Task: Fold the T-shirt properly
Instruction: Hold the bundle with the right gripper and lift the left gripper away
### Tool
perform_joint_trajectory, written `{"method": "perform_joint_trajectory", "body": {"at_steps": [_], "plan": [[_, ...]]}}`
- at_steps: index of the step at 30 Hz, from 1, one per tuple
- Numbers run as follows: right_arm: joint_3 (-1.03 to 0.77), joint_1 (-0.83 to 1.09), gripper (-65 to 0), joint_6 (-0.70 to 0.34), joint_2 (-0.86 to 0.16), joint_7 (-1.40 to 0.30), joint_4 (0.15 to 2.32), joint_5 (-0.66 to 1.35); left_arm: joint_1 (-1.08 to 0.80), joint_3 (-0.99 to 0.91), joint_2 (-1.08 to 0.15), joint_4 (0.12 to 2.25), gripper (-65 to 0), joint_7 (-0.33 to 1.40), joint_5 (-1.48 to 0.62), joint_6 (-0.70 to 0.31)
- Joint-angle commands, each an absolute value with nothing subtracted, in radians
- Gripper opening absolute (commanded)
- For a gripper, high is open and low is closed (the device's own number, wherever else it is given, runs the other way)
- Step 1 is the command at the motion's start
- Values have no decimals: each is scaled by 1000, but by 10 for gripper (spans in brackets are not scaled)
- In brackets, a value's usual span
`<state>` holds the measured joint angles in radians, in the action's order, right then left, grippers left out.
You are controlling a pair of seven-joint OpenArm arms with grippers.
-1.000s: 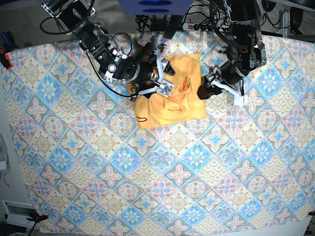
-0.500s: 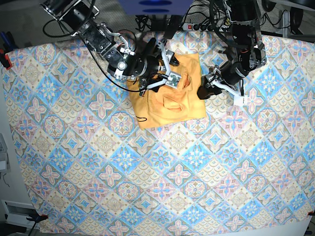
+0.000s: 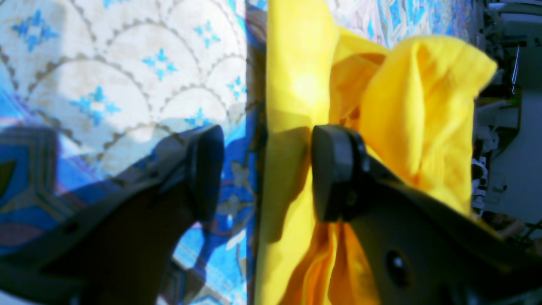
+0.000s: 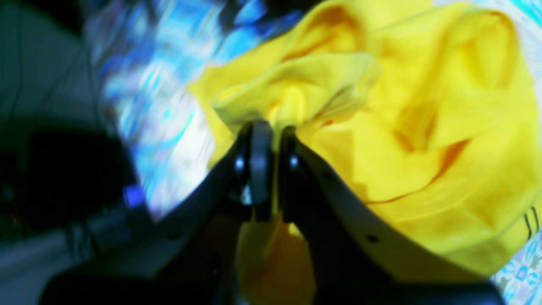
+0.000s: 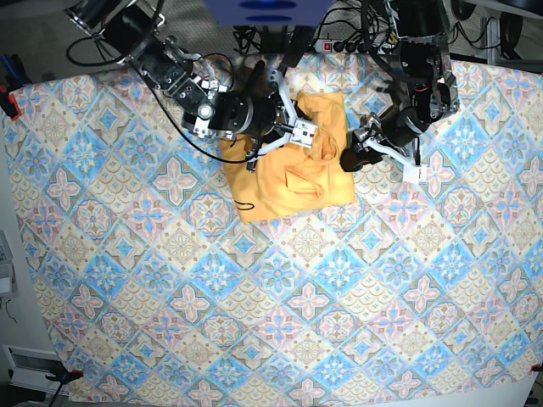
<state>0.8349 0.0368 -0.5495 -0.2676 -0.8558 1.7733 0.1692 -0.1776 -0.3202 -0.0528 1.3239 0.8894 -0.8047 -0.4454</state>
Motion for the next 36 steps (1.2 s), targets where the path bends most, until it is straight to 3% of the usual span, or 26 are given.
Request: {"method": "perform_joint_trajectory", "body": {"at_steps": [1, 11, 19, 28, 36], "plan": [[840, 27, -643, -564, -277, -831, 1807, 183, -171, -320, -56, 1331, -317, 892, -799, -444], [986, -107, -612, -593, -288, -1027, 1822, 188, -157, -320, -61, 1307, -317, 892, -797, -444], [935, -128, -468, -587, -249, -1020, 1827, 182, -159, -328, -62, 1319, -317, 892, -800, -444], [765, -45, -469, -587, -254, -928, 1817, 183, -163, -438, -96, 1415, -317, 901, -803, -446], [931, -56, -469, -591, -283, -983, 1817, 183, -128, -438, -96, 1415, -317, 901, -803, -446]]}}
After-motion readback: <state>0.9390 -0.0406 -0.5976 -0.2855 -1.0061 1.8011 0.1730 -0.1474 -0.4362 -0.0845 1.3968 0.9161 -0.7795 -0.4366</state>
